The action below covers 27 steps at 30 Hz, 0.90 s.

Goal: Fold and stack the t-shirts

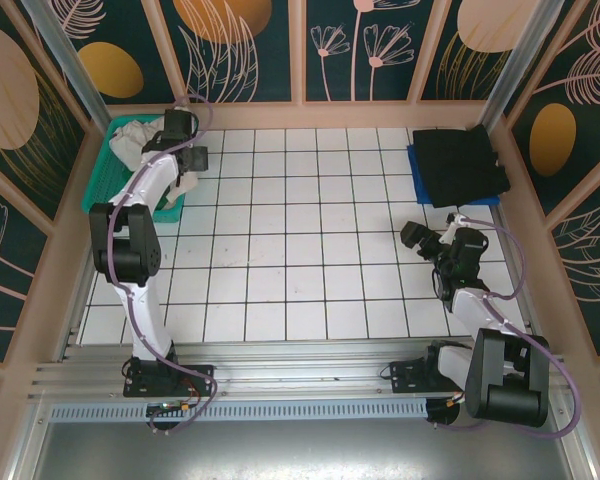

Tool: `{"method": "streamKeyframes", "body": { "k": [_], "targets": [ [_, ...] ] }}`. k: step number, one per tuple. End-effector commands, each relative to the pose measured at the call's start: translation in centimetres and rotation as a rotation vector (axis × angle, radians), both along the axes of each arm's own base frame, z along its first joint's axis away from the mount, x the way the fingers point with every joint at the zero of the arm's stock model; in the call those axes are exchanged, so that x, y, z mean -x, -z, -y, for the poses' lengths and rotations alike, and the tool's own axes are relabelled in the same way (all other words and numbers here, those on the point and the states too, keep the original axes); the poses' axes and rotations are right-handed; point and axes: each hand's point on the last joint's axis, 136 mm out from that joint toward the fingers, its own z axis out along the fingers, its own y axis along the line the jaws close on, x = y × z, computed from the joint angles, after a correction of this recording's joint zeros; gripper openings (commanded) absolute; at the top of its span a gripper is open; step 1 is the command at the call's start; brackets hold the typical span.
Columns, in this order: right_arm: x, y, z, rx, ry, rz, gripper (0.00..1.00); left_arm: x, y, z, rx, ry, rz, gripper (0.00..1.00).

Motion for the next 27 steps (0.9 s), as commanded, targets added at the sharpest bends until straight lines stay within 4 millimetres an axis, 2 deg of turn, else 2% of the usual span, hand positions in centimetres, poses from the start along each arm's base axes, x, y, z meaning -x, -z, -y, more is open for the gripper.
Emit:
{"method": "streamKeyframes", "body": {
  "k": [1, 5, 9, 15, 19, 23, 27],
  "targets": [
    [-0.5, -0.6, 0.0, 0.021, -0.008, 0.009, 0.99, -1.4, -3.1, -0.5, 0.03, -0.061, 0.06, 0.75],
    [-0.5, -0.5, 0.0, 0.02, -0.01, 0.003, 0.99, -4.0, -1.5, -0.9, 0.08, -0.112, 0.032, 0.74],
    [-0.4, -0.5, 0.0, 0.02, -0.013, 0.004, 0.99, -6.0, 0.5, -0.4, 0.141, -0.115, 0.02, 0.66],
    [-0.4, -0.6, 0.0, 0.026, -0.012, 0.006, 0.99, -7.2, 2.1, -1.6, 0.189, -0.174, 0.036, 0.41],
    [-0.3, -0.6, 0.0, 0.026, -0.013, 0.007, 0.99, -7.2, 1.7, -2.1, 0.184, -0.198, 0.063, 0.27],
    [-0.3, -0.5, 0.0, 0.024, -0.013, 0.004, 0.99, -7.2, 0.5, -2.2, 0.184, -0.199, 0.1, 0.18],
    [-0.4, -0.5, -0.1, 0.023, -0.015, 0.004, 0.99, -7.3, -0.5, -2.2, 0.182, -0.194, 0.124, 0.22]
  ]
}}
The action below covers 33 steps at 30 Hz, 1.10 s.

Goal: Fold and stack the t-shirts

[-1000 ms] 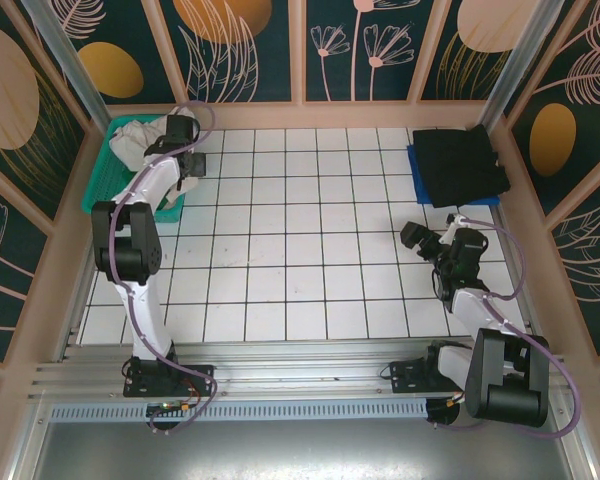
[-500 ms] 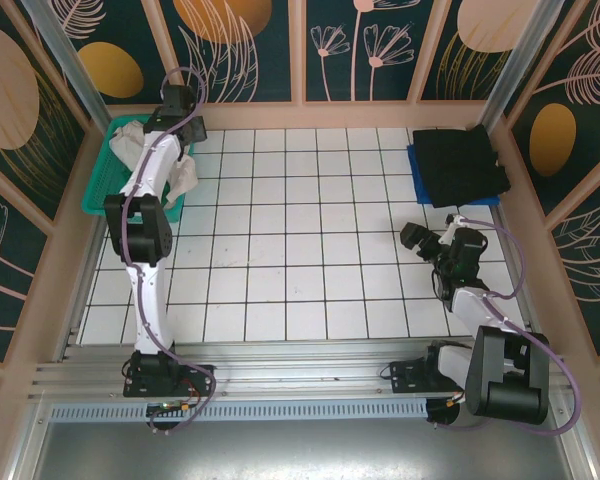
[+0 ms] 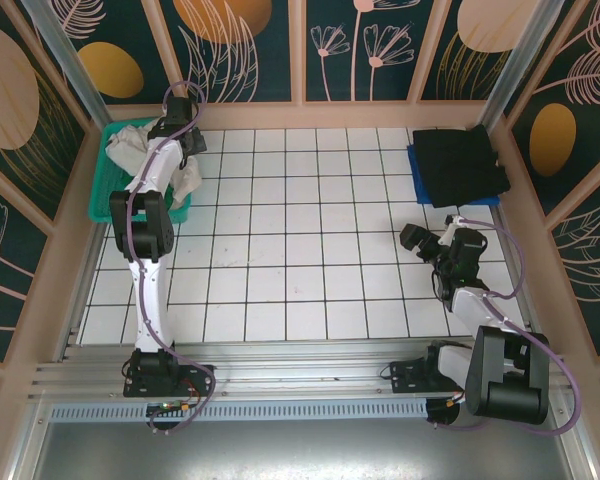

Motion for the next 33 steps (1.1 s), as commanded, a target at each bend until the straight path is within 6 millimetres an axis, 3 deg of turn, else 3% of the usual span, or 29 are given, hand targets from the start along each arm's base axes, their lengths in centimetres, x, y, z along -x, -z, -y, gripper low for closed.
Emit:
{"method": "streamKeyframes", "body": {
  "k": [1, 4, 6, 12, 17, 23, 26, 28, 33],
  "targets": [
    [-0.6, -1.2, 0.0, 0.016, -0.009, 0.033, 0.99, 0.0, -4.0, -1.1, 0.005, -0.05, 0.082, 0.27],
    [-0.6, -1.2, -0.1, 0.016, -0.012, 0.033, 0.99, 0.0, -3.9, -1.2, 0.004, -0.054, 0.083, 0.45],
    [-0.6, -1.2, -0.1, 0.015, -0.014, 0.032, 0.99, 0.1, -3.8, -1.5, -0.005, -0.069, 0.081, 0.49],
    [-0.6, -1.2, -0.2, 0.012, -0.017, 0.032, 0.99, -0.1, -4.5, -2.8, -0.018, -0.13, 0.112, 0.41],
    [-0.6, -1.2, -0.2, 0.01, -0.018, 0.032, 0.99, -0.6, -3.7, -3.9, 0.026, -0.156, 0.119, 0.33],
    [-0.6, -1.2, -0.2, 0.01, -0.018, 0.03, 0.99, -0.7, -3.1, -3.6, 0.039, -0.142, 0.102, 0.13],
    [-0.6, -1.1, -0.2, 0.01, -0.016, 0.029, 0.99, -0.5, -5.4, -3.7, 0.031, -0.139, 0.135, 0.0],
    [-0.6, -1.2, -0.2, 0.009, -0.016, 0.029, 0.99, -0.2, -8.4, -3.8, 0.019, -0.139, 0.175, 0.0],
    [-0.6, -1.2, -0.4, -0.001, -0.026, 0.034, 0.99, 2.4, -19.8, -4.7, -0.036, -0.157, 0.356, 0.0]
  ]
}}
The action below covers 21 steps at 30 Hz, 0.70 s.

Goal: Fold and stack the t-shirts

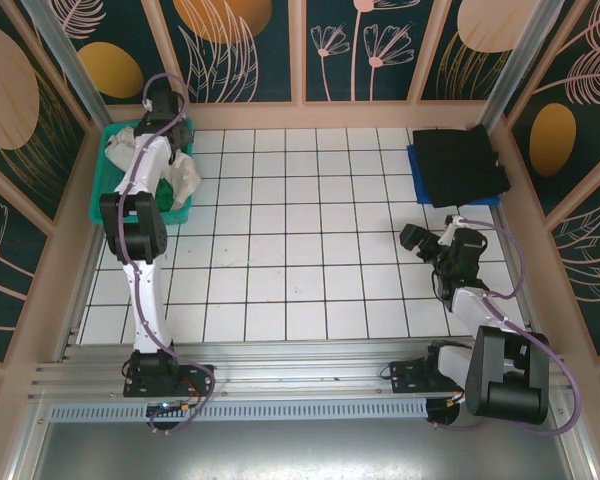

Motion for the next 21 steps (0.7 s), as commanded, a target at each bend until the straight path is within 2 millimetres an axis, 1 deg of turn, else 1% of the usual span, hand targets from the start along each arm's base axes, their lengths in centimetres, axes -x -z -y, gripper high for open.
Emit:
{"method": "streamKeyframes", "body": {
  "k": [1, 3, 6, 9, 11, 13, 15, 17, 18, 19, 21],
  "targets": [
    [-0.6, -1.3, -0.5, -0.007, -0.028, 0.037, 0.99, 2.7, -17.1, -1.1, -0.076, -0.032, 0.303, 0.0],
    [-0.6, -1.3, -0.7, -0.015, -0.035, 0.039, 0.99, 4.6, -21.7, -1.3, -0.099, -0.037, 0.384, 0.0],
    [-0.6, -1.4, -0.9, -0.026, -0.044, 0.043, 0.99, 7.2, -27.2, -1.1, -0.108, -0.024, 0.492, 0.0],
    [-0.6, -1.5, -1.1, -0.035, -0.054, 0.046, 0.99, 9.8, -31.7, -0.7, -0.099, -0.009, 0.595, 0.0],
    [-0.6, -1.6, -1.2, -0.039, -0.059, 0.049, 0.99, 11.1, -34.1, 0.2, -0.072, 0.034, 0.668, 0.0],
    [-0.6, -1.8, -1.3, -0.046, -0.065, 0.051, 0.99, 12.1, -36.7, 2.0, -0.017, 0.121, 0.75, 0.0],
    [-0.6, -2.0, -1.4, -0.051, -0.07, 0.053, 0.99, 13.5, -39.9, 4.8, 0.053, 0.269, 0.847, 0.0],
    [-0.6, -2.2, -1.5, -0.054, -0.075, 0.053, 0.99, 14.5, -42.1, 6.9, 0.125, 0.377, 0.922, 0.0],
    [-0.6, -2.4, -1.6, -0.054, -0.076, 0.056, 0.99, 16.8, -44.8, 8.2, 0.151, 0.444, 0.993, 0.0],
    [-0.5, -2.5, -1.6, -0.056, -0.079, 0.056, 0.99, 17.8, -46.2, 9.2, 0.178, 0.491, 1.031, 0.0],
    [-0.5, -3.2, -1.8, -0.069, -0.082, 0.069, 0.99, 20.6, -49.3, 11.9, 0.217, 0.618, 1.119, 0.0]
  ]
}}
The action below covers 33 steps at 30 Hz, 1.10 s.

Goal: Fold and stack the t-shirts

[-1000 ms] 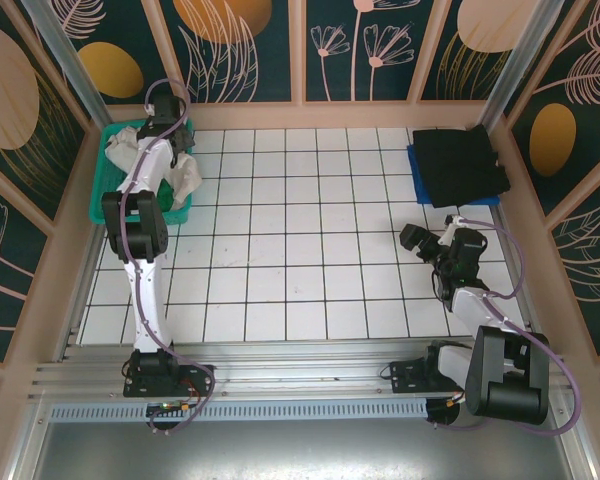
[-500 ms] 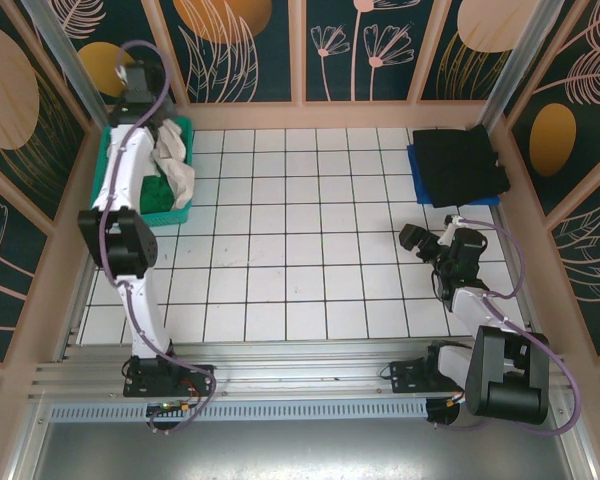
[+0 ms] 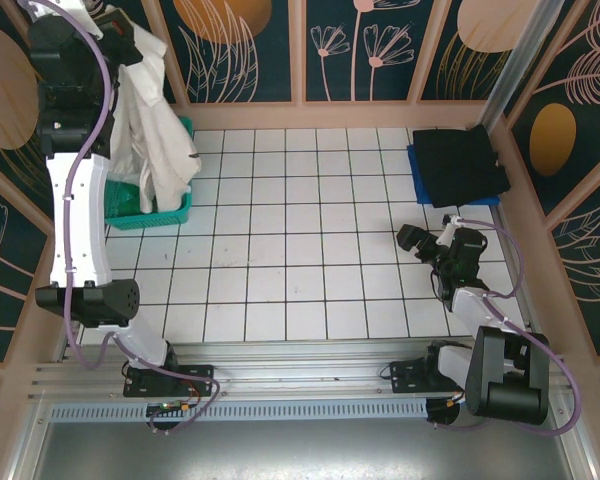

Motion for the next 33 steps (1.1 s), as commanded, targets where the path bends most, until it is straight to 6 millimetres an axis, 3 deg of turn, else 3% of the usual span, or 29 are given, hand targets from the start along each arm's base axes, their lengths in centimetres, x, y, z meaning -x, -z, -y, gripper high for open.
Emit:
{"method": "streamKeyframes", "body": {
  "k": [1, 5, 11, 16, 19, 21, 22, 24, 25, 26, 27, 30, 31, 33],
  "targets": [
    [-0.6, -3.1, -0.6, -0.027, -0.024, 0.074, 0.99, 6.5, -8.9, 6.2, 0.01, 0.298, 0.282, 0.0],
    [-0.4, -4.8, -1.9, -0.062, -0.077, 0.121, 0.99, 12.7, -14.3, 9.3, 0.045, 0.469, 0.472, 0.0],
    [0.0, -7.6, -4.2, -0.08, -0.153, 0.19, 0.99, 18.1, -18.1, 11.3, 0.133, 0.68, 0.631, 0.0],
    [0.3, -9.9, -5.6, -0.082, -0.19, 0.236, 0.99, 17.3, -18.2, 11.5, 0.202, 0.723, 0.627, 0.0],
    [0.6, -10.5, -6.7, -0.087, -0.213, 0.245, 0.99, 14.0, -16.0, 11.6, 0.23, 0.69, 0.526, 0.0],
    [0.8, -10.5, -7.4, -0.08, -0.22, 0.239, 0.99, 10.1, -12.4, 11.9, 0.246, 0.655, 0.408, 0.0],
    [0.9, -10.2, -7.6, -0.076, -0.219, 0.23, 0.99, 7.6, -9.6, 11.8, 0.257, 0.602, 0.323, 0.0],
    [1.1, -9.5, -8.0, -0.075, -0.207, 0.197, 0.99, 2.6, -2.4, 11.1, 0.26, 0.48, 0.15, 0.24],
    [1.2, -9.1, -8.2, -0.076, -0.204, 0.178, 0.99, 0.0, 2.3, 10.5, 0.249, 0.397, 0.05, 0.49],
    [1.3, -8.7, -8.5, -0.074, -0.196, 0.152, 0.99, -2.2, 7.0, 9.8, 0.223, 0.32, -0.056, 0.58],
    [1.4, -8.2, -8.6, -0.071, -0.188, 0.127, 0.98, -3.8, 11.4, 9.4, 0.188, 0.264, -0.157, 0.59],
    [2.1, -6.8, -9.9, -0.043, -0.191, 0.048, 0.96, -6.6, 24.1, 7.7, 0.109, 0.117, -0.46, 0.71],
    [2.5, -6.3, -10.5, -0.027, -0.197, 0.022, 0.96, -6.6, 27.4, 7.2, 0.093, 0.086, -0.54, 0.79],
    [3.5, -5.4, -12.2, 0.014, -0.234, -0.016, 0.95, -5.7, 31.8, 6.9, 0.07, 0.064, -0.637, 0.84]
  ]
}}
